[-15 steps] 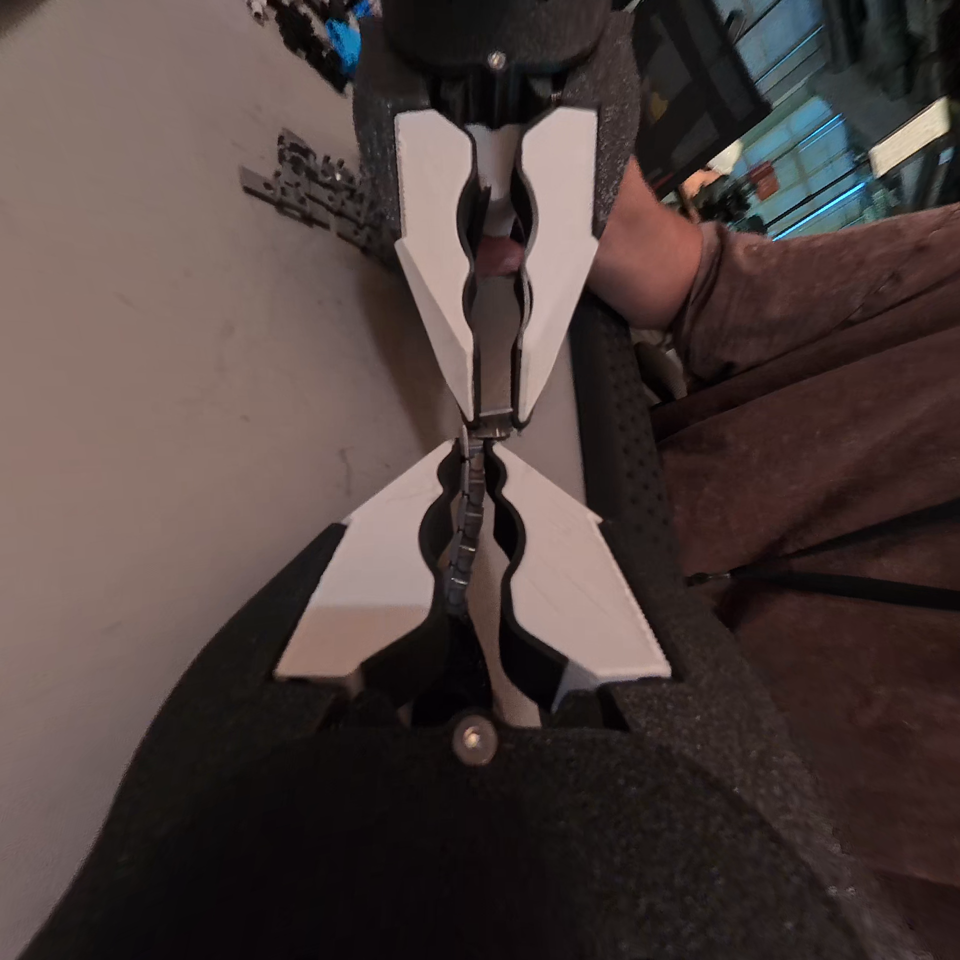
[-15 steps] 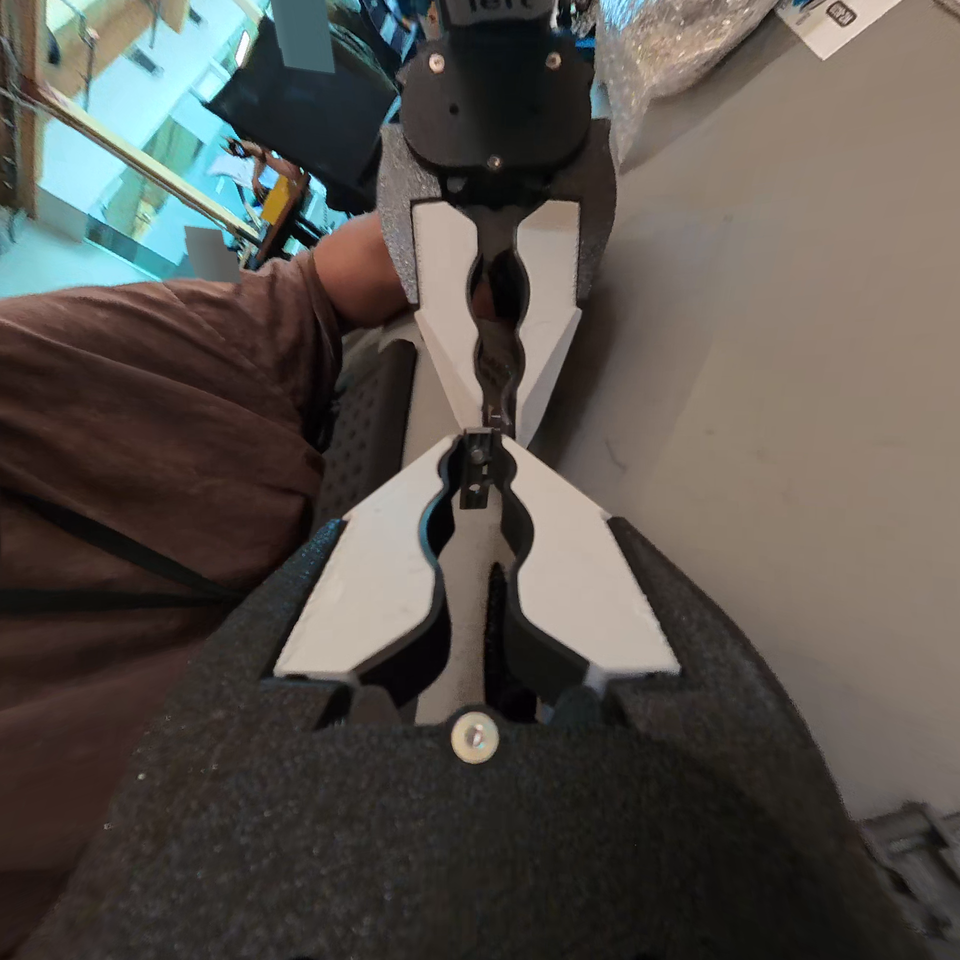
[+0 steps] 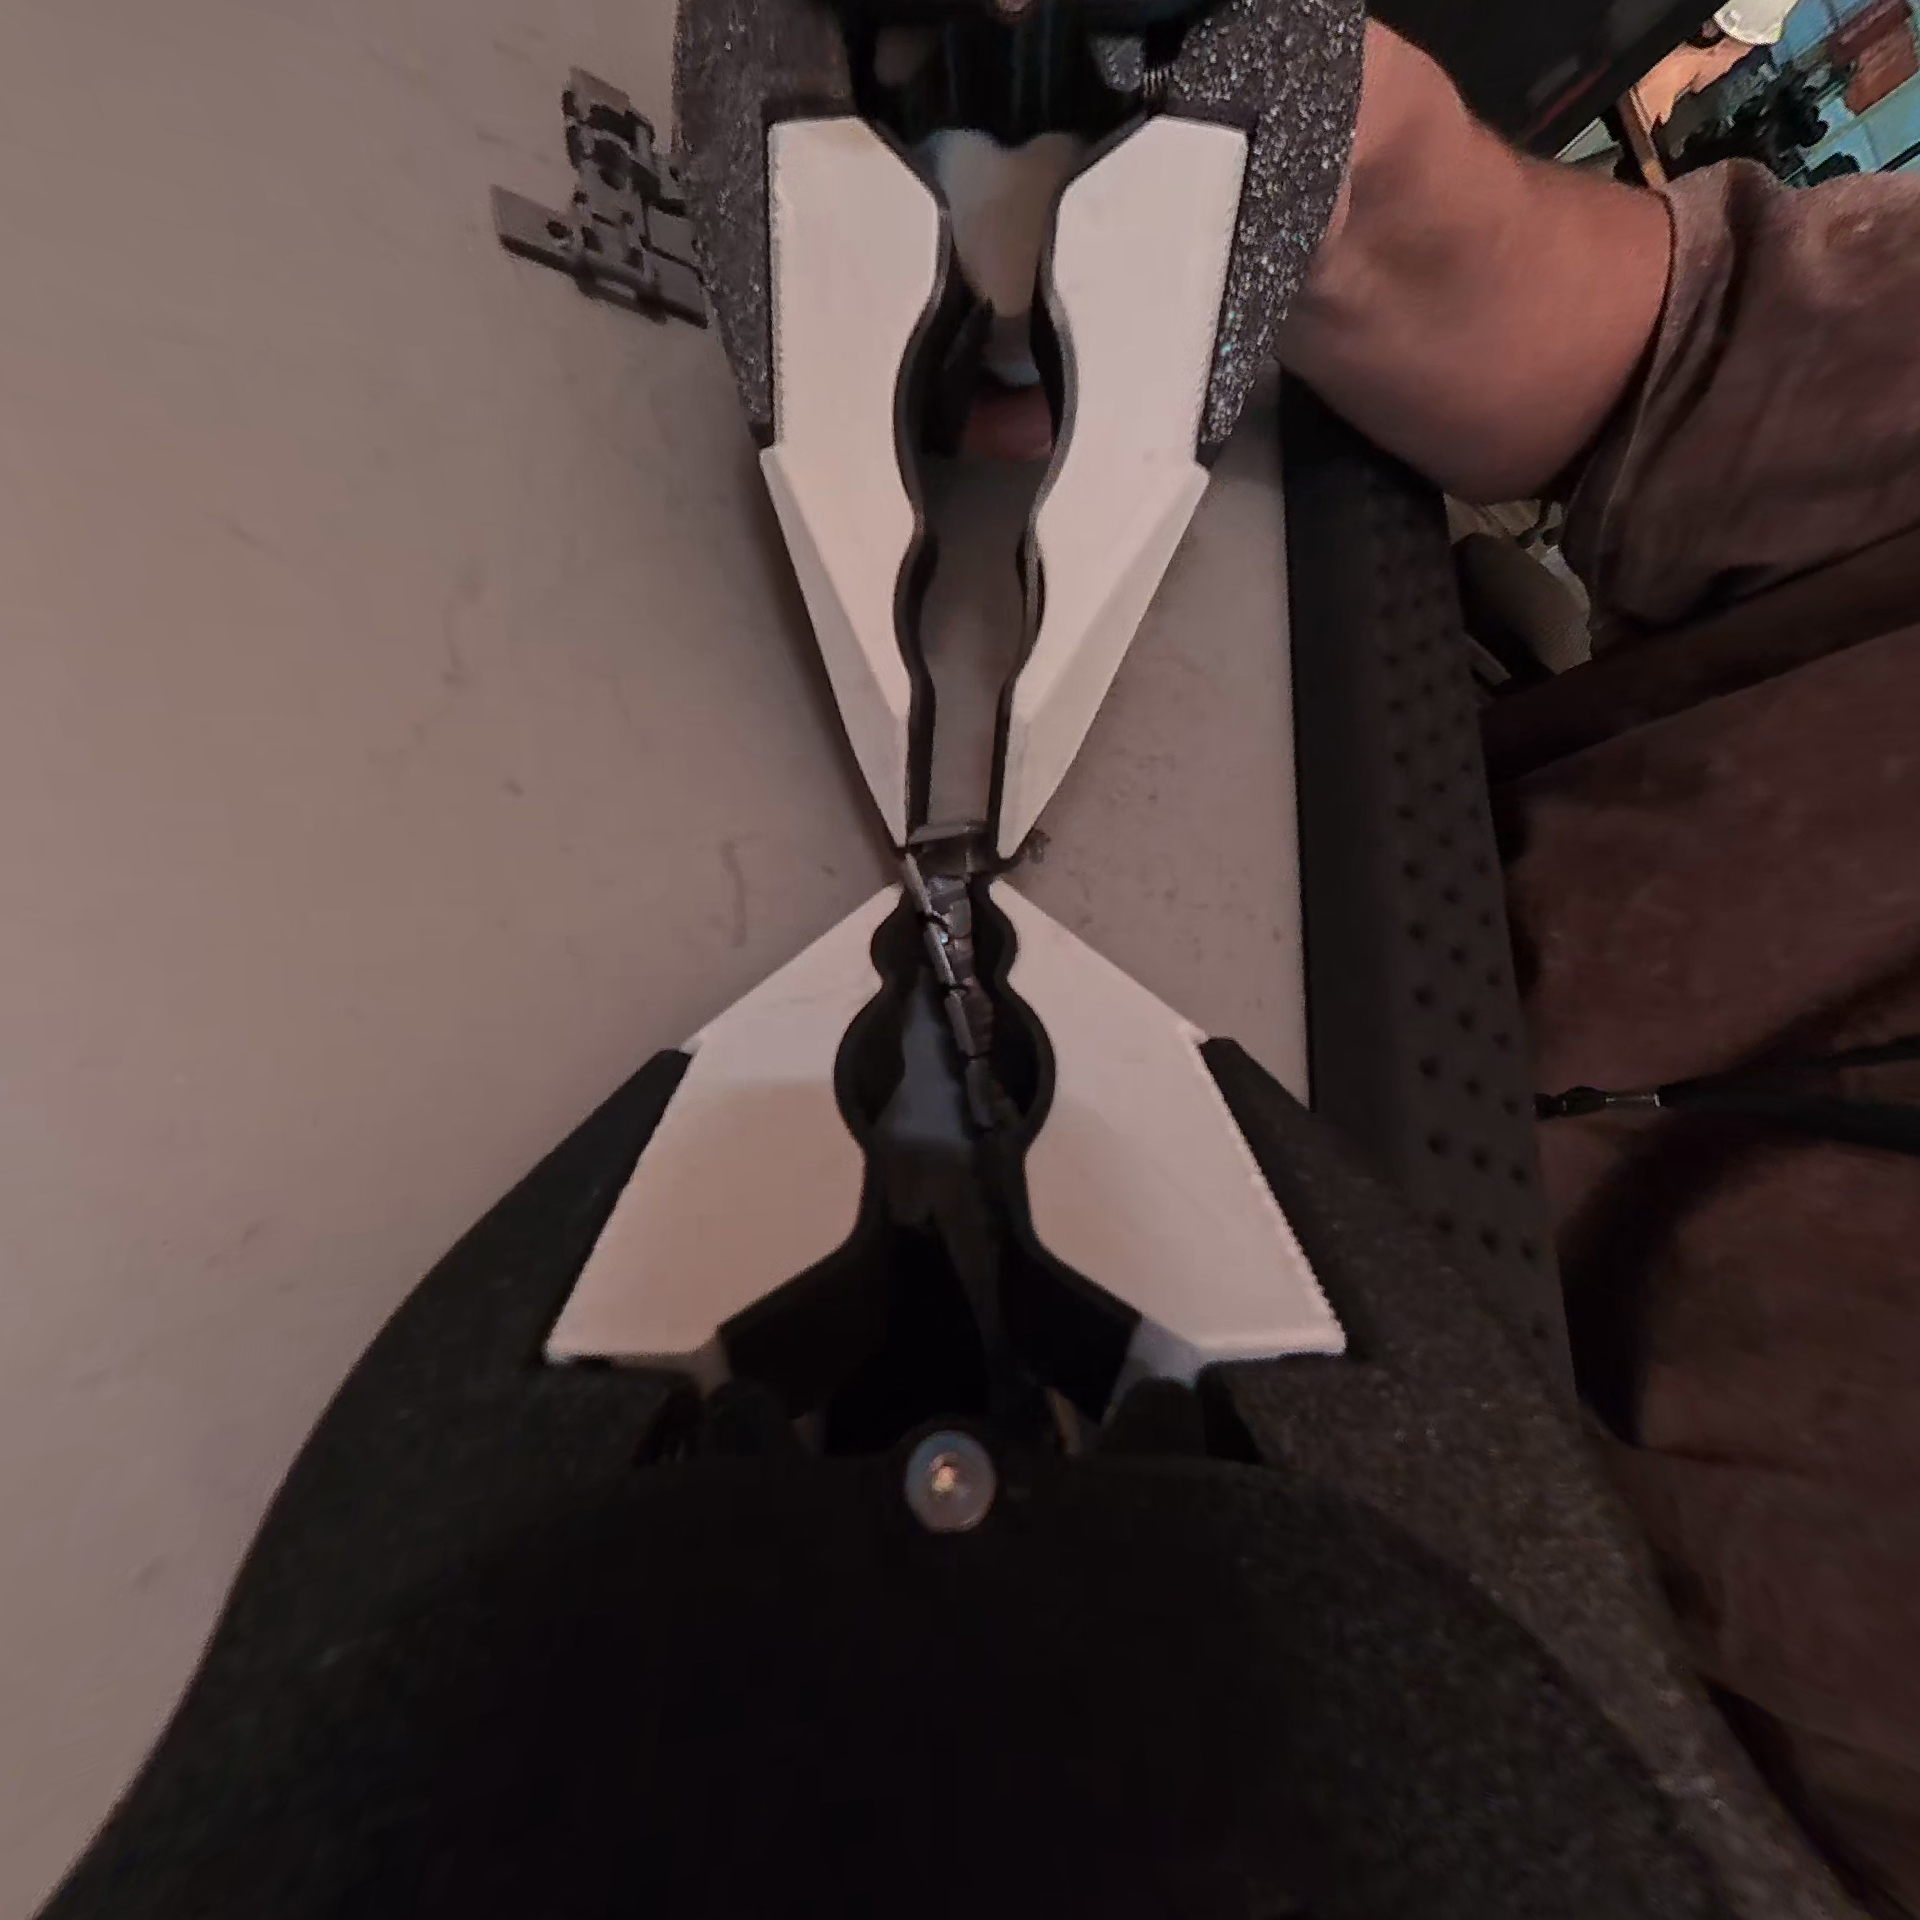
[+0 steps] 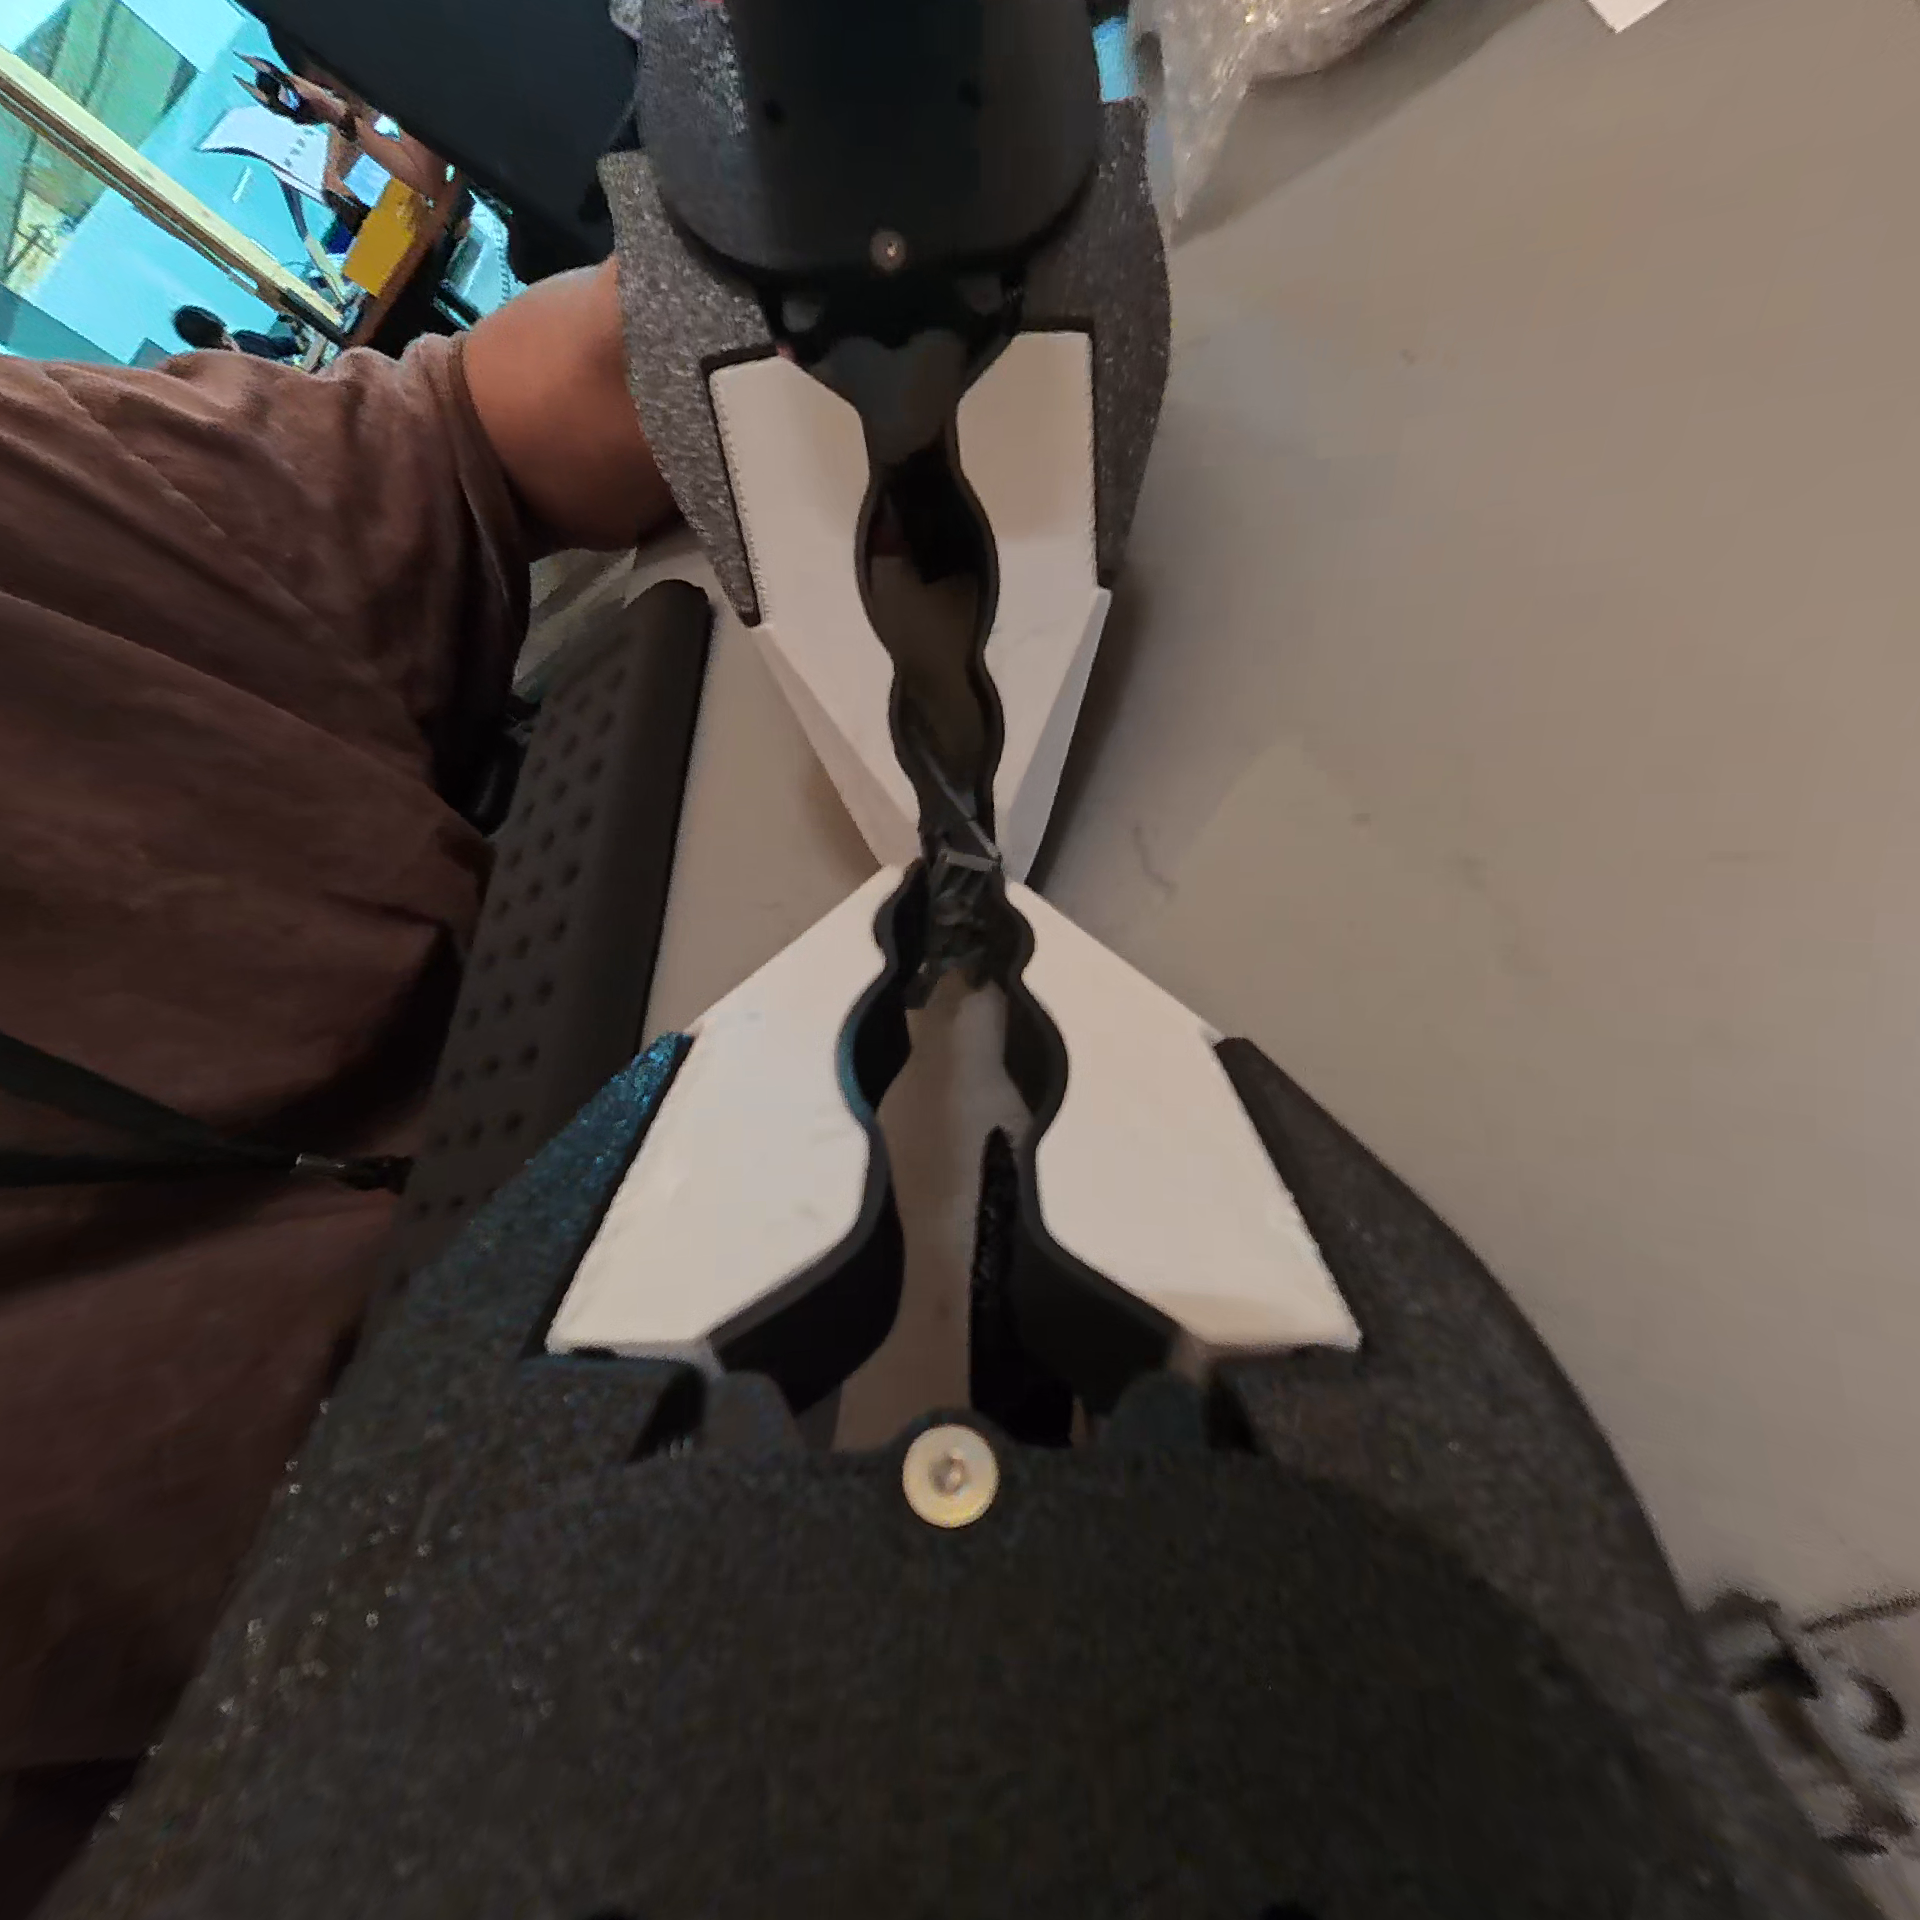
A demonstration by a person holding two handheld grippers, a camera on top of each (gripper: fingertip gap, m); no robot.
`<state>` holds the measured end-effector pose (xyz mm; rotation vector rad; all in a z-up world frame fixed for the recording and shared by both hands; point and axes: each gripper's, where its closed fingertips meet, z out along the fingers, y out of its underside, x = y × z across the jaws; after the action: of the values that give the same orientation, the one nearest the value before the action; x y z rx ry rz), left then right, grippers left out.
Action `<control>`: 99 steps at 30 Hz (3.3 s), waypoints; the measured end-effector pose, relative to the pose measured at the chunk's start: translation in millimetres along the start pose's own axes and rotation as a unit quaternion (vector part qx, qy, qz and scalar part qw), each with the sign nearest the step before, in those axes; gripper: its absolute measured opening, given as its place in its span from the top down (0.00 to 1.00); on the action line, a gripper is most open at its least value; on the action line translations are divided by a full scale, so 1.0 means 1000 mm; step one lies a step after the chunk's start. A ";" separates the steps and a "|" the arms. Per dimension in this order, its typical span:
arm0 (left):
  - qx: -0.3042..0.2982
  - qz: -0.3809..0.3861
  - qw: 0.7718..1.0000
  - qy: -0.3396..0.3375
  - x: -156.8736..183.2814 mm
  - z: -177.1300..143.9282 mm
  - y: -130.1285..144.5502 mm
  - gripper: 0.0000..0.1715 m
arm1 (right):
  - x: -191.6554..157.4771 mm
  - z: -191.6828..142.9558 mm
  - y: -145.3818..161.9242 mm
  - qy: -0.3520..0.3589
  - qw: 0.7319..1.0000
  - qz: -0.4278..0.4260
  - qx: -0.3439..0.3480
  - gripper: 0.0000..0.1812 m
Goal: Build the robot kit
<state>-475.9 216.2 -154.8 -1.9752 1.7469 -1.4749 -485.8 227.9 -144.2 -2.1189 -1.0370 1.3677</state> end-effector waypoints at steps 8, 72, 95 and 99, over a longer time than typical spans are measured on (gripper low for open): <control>0.000 -0.006 1.000 0.003 -0.001 0.000 0.000 0.95 | 0.003 -0.002 0.000 0.003 1.000 0.016 0.005 0.94; 0.035 -0.086 0.996 0.019 -0.008 -0.008 -0.009 0.96 | 0.006 0.000 0.003 0.253 0.904 -0.330 -0.098 0.89; 0.175 0.060 0.978 0.091 0.030 -0.037 -0.049 0.96 | -0.030 -0.014 -0.029 -0.101 0.990 0.036 0.093 0.92; 0.191 0.071 0.974 0.101 0.036 -0.039 -0.052 0.96 | -0.036 -0.017 -0.033 -0.117 0.987 0.031 0.101 0.94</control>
<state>-472.6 223.3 -81.2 -1.5262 1.4892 -1.8479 -491.3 221.9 -93.5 -1.8908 -0.8797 1.7066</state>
